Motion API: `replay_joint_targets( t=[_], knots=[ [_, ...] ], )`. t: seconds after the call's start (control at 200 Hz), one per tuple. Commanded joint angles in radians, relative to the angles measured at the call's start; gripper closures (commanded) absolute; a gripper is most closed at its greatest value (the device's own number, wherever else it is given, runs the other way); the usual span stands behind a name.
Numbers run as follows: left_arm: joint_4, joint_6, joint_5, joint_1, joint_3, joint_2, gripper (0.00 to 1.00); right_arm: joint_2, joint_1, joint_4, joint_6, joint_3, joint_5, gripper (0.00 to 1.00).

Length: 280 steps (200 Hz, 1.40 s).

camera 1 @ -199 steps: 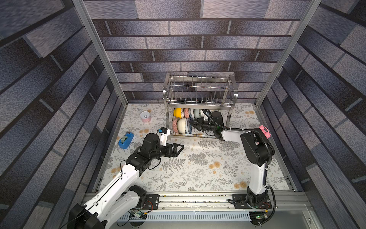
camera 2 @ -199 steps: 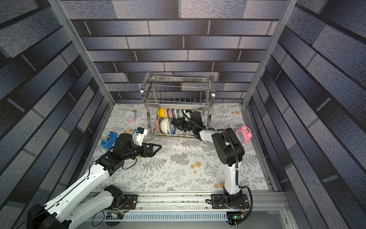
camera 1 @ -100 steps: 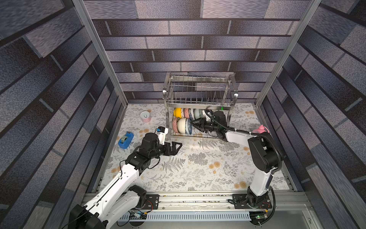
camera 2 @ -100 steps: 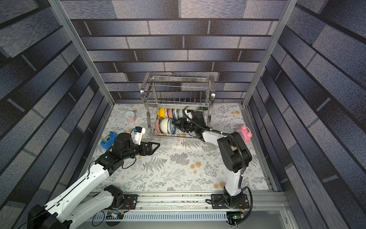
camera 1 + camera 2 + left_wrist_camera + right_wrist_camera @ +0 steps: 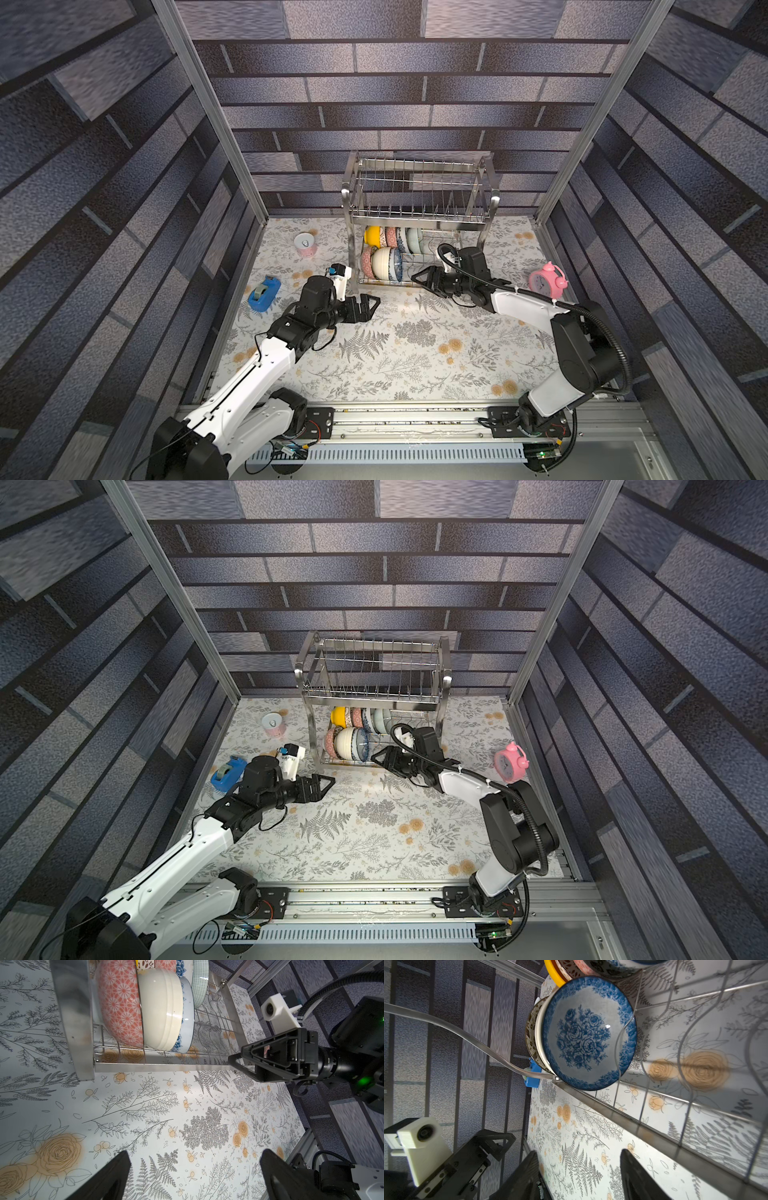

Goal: Load bowls into a dish rack
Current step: Reset both arms

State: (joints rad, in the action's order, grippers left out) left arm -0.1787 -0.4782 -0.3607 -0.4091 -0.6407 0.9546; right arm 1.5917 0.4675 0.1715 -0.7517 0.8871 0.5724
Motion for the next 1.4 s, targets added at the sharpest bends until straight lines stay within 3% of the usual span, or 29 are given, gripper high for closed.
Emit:
replay_joint_targets(
  t=[0.0, 0.401, 0.451, 0.892, 1.398],
  knots=[
    [0.022, 0.017, 0.022, 0.009, -0.029, 0.010, 0.00, -0.066, 0.007, -0.095, 0.084, -0.024, -0.034, 0.32],
    [0.032, 0.014, 0.050, 0.029, -0.026, 0.032, 0.00, -0.197, 0.012, -0.254, 0.187, -0.042, -0.102, 0.13],
    [0.030, 0.015, 0.055, 0.032, -0.030, 0.033, 0.00, -0.210, 0.013, -0.270, 0.198, -0.044, -0.108, 0.00],
    [0.007, 0.038, 0.136, 0.051, -0.042, 0.040, 0.00, -0.349, 0.013, -0.499, 0.332, -0.029, -0.260, 0.00],
    [-0.015, 0.055, 0.254, 0.165, -0.039, 0.055, 0.00, -0.622, 0.014, -0.721, 0.440, -0.063, -0.628, 0.00]
  ],
)
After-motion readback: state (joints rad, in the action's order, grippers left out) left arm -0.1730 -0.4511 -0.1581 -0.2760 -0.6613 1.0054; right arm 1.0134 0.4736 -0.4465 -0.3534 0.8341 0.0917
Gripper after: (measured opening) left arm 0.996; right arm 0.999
